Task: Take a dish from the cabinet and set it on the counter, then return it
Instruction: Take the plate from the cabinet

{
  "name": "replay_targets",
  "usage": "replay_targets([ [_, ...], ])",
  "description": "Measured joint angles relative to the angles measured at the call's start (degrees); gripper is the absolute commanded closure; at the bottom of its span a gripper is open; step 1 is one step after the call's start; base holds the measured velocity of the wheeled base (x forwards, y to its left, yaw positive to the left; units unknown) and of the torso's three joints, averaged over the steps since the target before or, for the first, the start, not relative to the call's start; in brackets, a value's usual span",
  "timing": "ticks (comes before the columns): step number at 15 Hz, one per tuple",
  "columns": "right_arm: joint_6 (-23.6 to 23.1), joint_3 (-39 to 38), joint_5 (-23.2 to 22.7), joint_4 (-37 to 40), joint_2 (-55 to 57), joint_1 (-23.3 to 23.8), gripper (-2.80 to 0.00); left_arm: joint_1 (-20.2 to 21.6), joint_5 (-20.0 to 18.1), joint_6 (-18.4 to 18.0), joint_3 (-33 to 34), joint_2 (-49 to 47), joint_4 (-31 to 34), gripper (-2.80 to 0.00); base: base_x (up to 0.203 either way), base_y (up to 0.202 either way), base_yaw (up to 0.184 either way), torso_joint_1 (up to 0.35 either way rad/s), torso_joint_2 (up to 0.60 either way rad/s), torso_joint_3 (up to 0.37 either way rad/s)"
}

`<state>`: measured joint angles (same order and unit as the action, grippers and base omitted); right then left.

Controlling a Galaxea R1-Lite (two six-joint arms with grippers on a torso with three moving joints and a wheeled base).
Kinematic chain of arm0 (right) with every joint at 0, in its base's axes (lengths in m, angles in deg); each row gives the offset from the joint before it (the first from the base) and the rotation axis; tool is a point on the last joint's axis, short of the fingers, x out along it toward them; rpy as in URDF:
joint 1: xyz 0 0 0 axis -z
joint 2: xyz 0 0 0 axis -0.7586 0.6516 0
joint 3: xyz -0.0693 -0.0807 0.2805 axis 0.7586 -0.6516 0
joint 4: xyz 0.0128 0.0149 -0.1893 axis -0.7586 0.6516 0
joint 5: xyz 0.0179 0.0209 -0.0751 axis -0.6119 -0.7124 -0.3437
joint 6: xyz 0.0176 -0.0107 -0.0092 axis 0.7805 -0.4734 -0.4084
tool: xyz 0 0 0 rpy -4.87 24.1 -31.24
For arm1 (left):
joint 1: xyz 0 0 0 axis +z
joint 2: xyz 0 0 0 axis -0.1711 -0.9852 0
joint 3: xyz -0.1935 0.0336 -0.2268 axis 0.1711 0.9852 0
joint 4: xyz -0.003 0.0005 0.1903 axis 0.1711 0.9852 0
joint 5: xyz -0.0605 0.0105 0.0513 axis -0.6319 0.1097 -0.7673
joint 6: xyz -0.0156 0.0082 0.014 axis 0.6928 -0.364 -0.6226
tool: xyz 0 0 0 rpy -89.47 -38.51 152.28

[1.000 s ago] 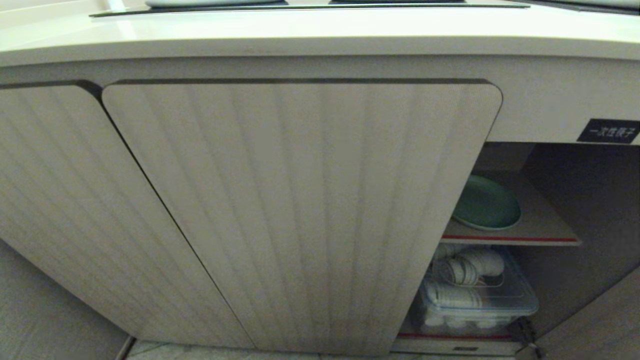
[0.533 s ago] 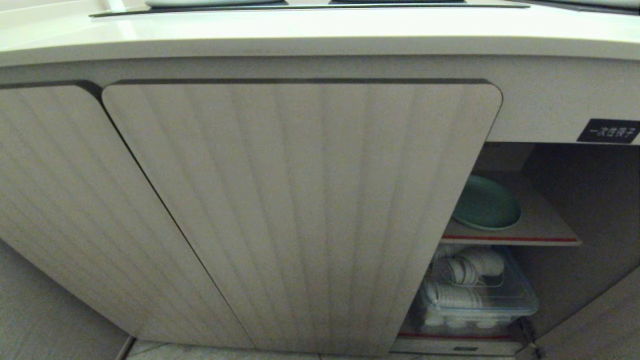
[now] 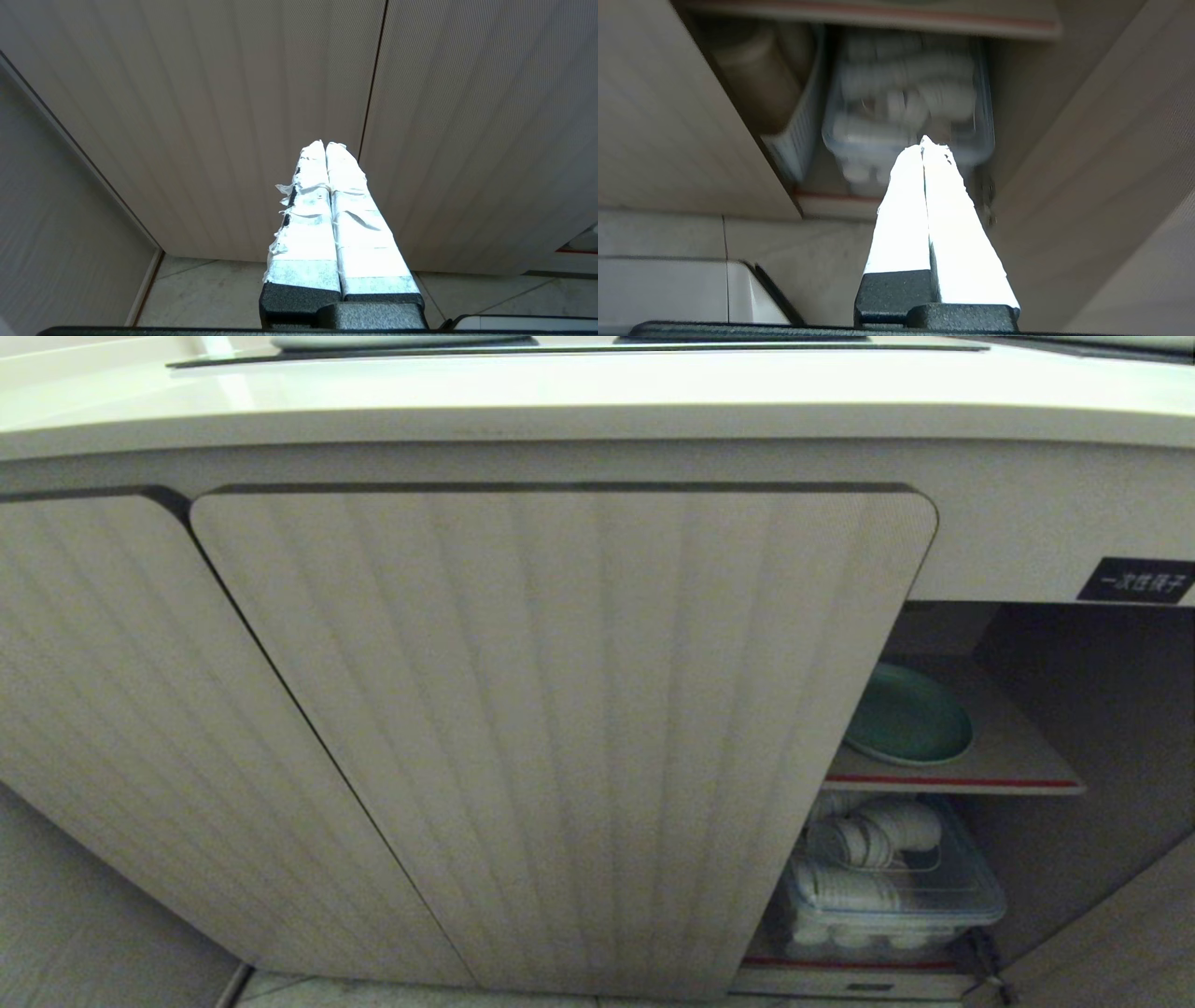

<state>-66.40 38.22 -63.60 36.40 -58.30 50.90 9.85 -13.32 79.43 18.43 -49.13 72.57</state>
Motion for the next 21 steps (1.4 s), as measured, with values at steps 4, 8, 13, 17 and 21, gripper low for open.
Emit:
replay_targets([
  [4,-1.9,0.0,-4.3,-7.1,11.4,4.2,0.0,0.0,0.0,0.0,0.0,0.0,0.0,0.0,0.0,0.0,0.0,0.0,0.0,0.0],
  [8,-3.7,0.0,-5.1,-14.7,19.3,5.9,0.0,0.0,0.0,0.0,0.0,0.0,0.0,0.0,0.0,0.0,0.0,0.0,0.0,0.0],
  [13,-5.7,0.0,-5.1,-23.5,29.4,6.1,0.0,0.0,0.0,0.0,0.0,0.0,0.0,0.0,0.0,0.0,0.0,0.0,0.0,0.0],
  [17,-5.8,0.1,-5.0,-31.3,38.1,6.0,0.0,0.0,0.0,0.0,0.0,0.0,0.0,0.0,0.0,0.0,0.0,0.0,0.0,0.0],
  [21,-6.1,2.6,-5.0,-35.1,44.6,5.9,0.0,0.0,0.0,0.0,0.0,0.0,0.0,0.0,0.0,0.0,0.0,0.0,0.0,0.0],
])
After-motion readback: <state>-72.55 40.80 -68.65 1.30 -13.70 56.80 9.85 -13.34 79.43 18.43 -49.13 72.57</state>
